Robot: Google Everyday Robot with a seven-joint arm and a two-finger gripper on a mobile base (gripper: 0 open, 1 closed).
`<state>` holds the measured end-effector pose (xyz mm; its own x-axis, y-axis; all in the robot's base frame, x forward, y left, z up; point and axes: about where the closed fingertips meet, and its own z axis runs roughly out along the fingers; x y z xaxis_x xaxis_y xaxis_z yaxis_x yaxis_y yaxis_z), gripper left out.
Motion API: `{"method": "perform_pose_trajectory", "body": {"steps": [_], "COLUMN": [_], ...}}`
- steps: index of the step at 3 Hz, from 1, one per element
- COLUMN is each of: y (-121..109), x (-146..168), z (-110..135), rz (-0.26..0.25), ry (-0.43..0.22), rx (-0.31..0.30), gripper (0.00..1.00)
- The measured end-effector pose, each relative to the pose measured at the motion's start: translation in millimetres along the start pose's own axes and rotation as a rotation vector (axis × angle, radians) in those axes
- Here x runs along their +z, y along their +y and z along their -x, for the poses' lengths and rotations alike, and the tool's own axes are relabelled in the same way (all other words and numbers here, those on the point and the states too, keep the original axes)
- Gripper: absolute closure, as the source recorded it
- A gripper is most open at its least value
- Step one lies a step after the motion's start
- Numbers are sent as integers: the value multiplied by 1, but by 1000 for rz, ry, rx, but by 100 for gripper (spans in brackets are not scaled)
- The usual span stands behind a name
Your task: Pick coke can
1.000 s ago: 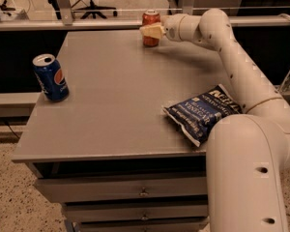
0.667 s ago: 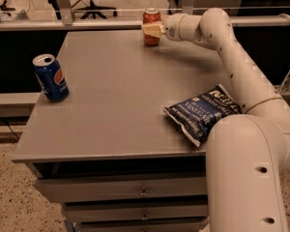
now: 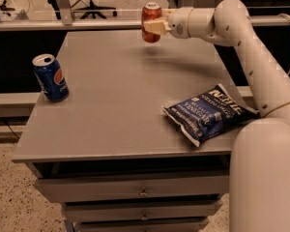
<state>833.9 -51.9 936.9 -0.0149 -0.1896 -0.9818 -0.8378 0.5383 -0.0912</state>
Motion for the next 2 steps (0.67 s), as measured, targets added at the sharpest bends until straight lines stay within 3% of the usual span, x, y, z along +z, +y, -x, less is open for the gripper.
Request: {"method": "perform_pose_trajectory", "body": {"steps": [1,2], "y": [40,44], "x": [-24,-24], "z": [33,36], "rz": [91,101], "ry": [-32,-34], "rx": [-61,-69], "gripper": [100,100]}}
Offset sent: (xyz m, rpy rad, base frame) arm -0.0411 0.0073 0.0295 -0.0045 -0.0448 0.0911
